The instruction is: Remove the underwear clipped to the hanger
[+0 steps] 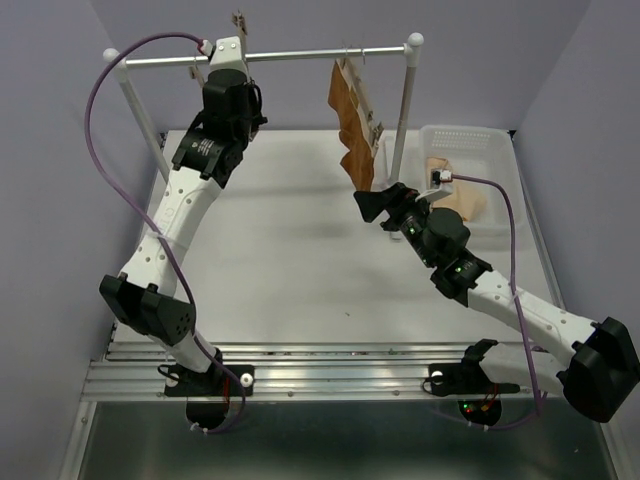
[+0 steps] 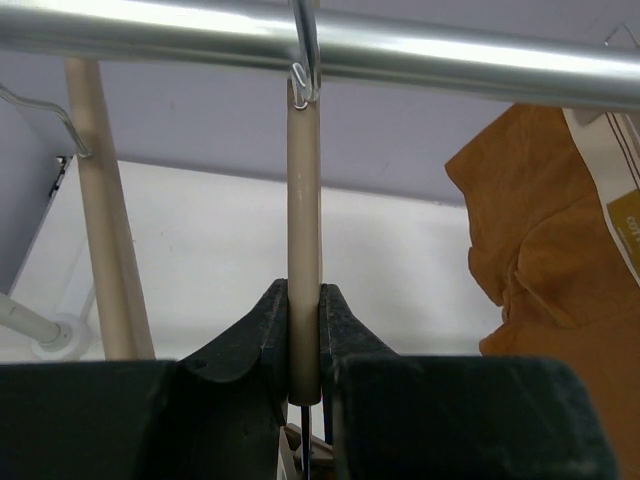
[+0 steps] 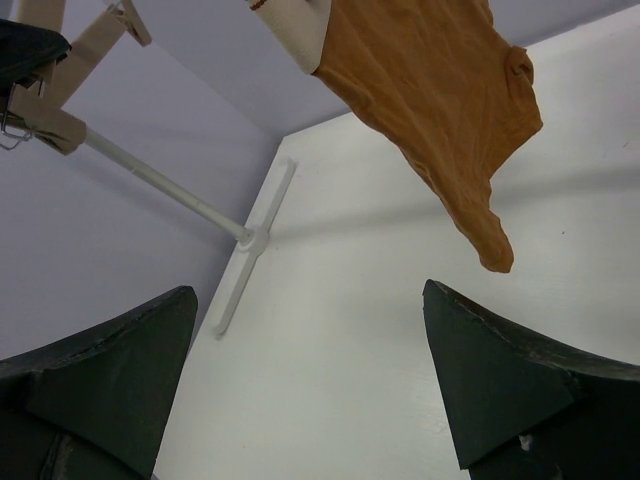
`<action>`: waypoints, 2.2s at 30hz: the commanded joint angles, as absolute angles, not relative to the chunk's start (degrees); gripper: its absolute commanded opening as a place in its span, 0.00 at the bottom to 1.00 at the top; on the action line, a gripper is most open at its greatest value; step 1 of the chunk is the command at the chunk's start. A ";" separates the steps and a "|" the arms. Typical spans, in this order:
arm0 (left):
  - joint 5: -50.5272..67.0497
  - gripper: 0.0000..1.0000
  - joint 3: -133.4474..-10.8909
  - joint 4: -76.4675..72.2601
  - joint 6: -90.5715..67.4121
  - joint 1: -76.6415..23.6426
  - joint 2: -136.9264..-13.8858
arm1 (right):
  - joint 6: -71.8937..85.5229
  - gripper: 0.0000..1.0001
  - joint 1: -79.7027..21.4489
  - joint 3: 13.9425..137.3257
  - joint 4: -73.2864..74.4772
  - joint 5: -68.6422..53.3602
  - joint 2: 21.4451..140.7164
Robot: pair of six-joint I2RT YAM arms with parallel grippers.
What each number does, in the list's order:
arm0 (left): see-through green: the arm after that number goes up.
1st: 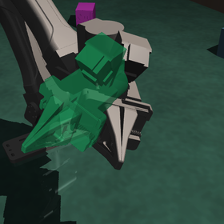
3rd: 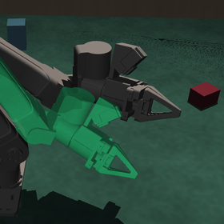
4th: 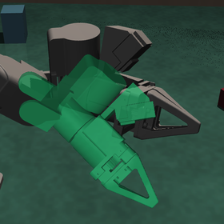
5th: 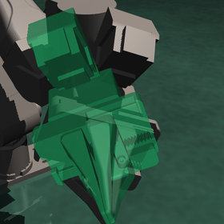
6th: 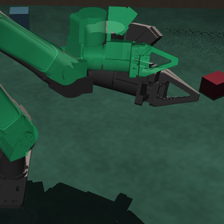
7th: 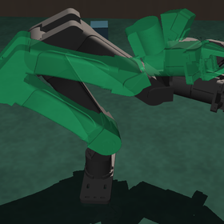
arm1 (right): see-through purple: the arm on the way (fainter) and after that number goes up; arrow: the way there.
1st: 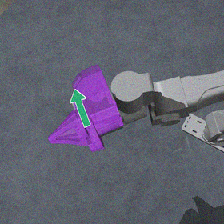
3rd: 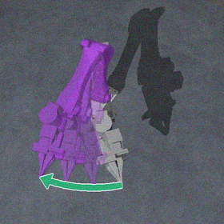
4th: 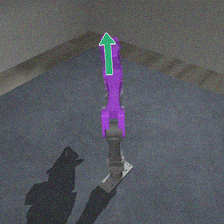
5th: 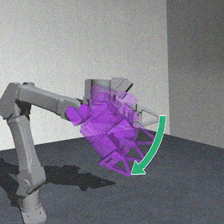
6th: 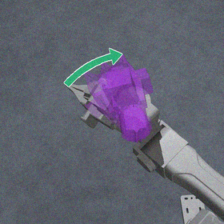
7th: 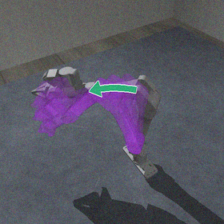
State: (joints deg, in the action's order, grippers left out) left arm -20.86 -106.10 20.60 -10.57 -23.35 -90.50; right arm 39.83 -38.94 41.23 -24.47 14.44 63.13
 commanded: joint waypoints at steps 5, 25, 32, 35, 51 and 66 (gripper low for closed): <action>-16.00 0.00 -115.56 21.52 -8.00 -18.03 -94.56 | 39.02 1.00 -38.85 41.48 -25.49 16.61 62.75; -13.80 0.00 -110.48 23.64 -8.61 -15.12 -98.18 | 39.38 1.00 -38.85 42.71 -25.58 16.44 65.39; -9.85 0.53 -102.76 18.91 -9.67 -15.12 -90.90 | 38.33 1.00 -38.85 42.54 -25.49 15.82 64.25; -5.73 0.71 -99.86 16.89 -10.72 -15.03 -86.68 | 37.27 1.00 -38.85 42.54 -24.70 15.91 63.29; -7.20 0.99 -72.37 10.46 -23.10 -16.78 -60.15 | 30.42 1.00 -38.85 40.96 -14.17 22.58 54.76; -10.64 0.99 -47.12 10.20 -34.98 -22.68 -44.47 | 28.90 1.00 -38.85 45.79 -0.46 32.60 56.51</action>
